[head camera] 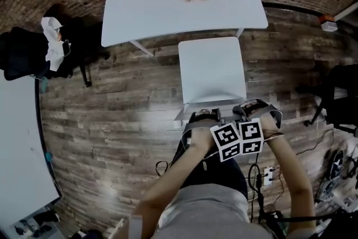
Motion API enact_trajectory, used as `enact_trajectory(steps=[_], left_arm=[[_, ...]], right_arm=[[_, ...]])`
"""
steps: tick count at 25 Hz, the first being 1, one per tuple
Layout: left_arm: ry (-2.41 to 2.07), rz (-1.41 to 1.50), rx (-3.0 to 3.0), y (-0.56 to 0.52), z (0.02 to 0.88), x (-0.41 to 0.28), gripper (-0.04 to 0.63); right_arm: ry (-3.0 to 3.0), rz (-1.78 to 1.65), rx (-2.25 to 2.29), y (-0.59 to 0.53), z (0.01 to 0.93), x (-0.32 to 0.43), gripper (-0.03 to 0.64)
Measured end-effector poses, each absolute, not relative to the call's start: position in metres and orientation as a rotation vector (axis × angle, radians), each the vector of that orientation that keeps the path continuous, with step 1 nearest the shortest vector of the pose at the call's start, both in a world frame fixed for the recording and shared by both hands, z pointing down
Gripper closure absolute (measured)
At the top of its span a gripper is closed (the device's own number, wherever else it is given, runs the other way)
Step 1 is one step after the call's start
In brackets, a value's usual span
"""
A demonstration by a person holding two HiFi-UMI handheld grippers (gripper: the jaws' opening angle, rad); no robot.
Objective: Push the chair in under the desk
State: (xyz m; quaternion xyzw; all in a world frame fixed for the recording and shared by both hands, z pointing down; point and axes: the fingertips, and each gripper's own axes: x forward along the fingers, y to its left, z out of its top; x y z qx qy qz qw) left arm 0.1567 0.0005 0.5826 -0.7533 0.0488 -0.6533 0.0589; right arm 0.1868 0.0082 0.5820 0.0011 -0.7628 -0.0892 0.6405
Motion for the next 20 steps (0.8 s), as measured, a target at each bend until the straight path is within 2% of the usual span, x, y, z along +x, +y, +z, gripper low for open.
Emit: enact_trajectory(steps=[20], left_arm=[[0.222, -1.991, -2.261, -0.040, 0.583, 0.167, 0.502]], right_arm=[[-1.757, -0.241, -0.008, -0.032, 0.581, 0.197, 0.511]])
